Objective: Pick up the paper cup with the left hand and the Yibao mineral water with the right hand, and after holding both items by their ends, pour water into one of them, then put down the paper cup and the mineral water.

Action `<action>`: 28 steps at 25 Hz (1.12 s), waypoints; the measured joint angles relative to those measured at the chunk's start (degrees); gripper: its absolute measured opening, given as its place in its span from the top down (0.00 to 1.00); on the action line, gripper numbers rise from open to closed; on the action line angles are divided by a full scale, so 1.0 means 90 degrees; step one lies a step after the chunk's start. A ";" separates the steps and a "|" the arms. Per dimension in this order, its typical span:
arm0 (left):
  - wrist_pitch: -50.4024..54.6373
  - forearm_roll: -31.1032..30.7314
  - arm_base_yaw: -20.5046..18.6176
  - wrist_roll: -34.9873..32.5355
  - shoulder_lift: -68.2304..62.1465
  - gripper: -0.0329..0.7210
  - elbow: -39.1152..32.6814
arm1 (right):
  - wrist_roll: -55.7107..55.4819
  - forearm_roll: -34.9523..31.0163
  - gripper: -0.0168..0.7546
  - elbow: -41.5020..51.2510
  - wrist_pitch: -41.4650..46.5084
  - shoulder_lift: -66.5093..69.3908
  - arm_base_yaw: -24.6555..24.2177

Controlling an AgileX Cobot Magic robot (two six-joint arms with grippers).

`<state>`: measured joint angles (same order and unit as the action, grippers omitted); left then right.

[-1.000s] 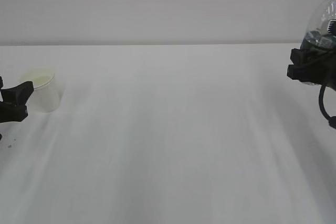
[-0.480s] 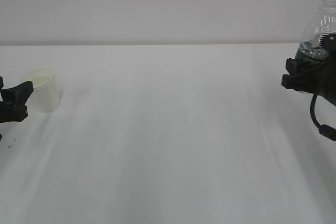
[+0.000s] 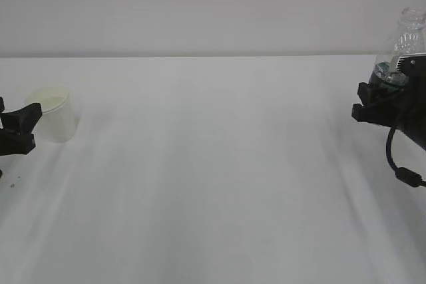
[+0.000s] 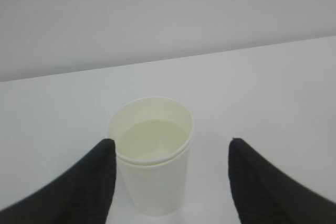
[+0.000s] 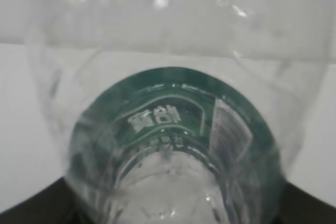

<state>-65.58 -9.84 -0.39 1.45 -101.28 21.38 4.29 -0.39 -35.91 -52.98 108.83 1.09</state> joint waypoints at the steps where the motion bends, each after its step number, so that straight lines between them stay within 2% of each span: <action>1: 0.0000 0.0000 0.0000 0.0000 0.0000 0.32 0.0000 | 0.0000 0.0000 0.43 0.0000 -0.0028 0.0037 0.0000; 18: 0.0000 0.0000 0.0000 0.0000 0.0000 0.32 0.0000 | 0.0000 0.0000 0.43 0.0000 -0.0767 0.0749 0.0000; 28: 0.0000 0.0000 0.0000 0.0000 0.0000 0.32 0.0000 | 0.0090 0.0000 0.43 -0.0011 -0.0881 0.0796 0.0000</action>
<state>-65.58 -9.84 -0.39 1.45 -101.28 21.38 5.10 -0.39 -36.01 -60.90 115.99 1.09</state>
